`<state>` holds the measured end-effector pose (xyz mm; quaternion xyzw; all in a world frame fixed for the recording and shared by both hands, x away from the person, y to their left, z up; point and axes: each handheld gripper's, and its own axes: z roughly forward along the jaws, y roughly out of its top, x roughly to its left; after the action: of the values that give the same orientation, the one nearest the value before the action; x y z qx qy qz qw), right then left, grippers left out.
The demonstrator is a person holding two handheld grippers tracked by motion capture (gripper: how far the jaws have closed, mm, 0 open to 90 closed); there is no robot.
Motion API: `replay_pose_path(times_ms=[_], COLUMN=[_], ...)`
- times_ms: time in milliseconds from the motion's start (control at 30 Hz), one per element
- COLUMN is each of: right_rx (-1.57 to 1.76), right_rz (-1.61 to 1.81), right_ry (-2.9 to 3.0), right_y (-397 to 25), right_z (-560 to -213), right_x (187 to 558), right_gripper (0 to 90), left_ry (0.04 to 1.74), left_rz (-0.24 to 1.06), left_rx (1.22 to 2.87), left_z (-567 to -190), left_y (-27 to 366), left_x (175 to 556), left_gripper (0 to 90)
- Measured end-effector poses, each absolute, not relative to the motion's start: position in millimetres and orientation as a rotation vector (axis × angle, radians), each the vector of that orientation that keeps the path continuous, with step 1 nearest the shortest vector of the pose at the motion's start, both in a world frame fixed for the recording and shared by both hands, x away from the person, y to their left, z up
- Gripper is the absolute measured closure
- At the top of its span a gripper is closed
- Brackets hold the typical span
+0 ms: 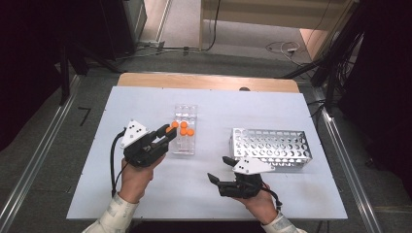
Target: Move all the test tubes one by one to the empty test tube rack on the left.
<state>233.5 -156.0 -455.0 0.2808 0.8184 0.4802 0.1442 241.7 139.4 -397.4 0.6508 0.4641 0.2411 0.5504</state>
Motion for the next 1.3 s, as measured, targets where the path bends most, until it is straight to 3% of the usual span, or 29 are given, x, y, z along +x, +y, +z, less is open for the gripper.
replay_pose_path(times_ms=[1300], right_rx=[0.817], right_rz=[1.391], right_ry=[2.354], right_y=[-156.9], right_z=[-454.4], right_x=[233.6], right_gripper=[25.4], left_ry=[1.130], left_rz=[0.624], left_rx=[1.531], left_z=[-386.2], left_y=[139.0], left_x=[268.1], left_gripper=[68.7])
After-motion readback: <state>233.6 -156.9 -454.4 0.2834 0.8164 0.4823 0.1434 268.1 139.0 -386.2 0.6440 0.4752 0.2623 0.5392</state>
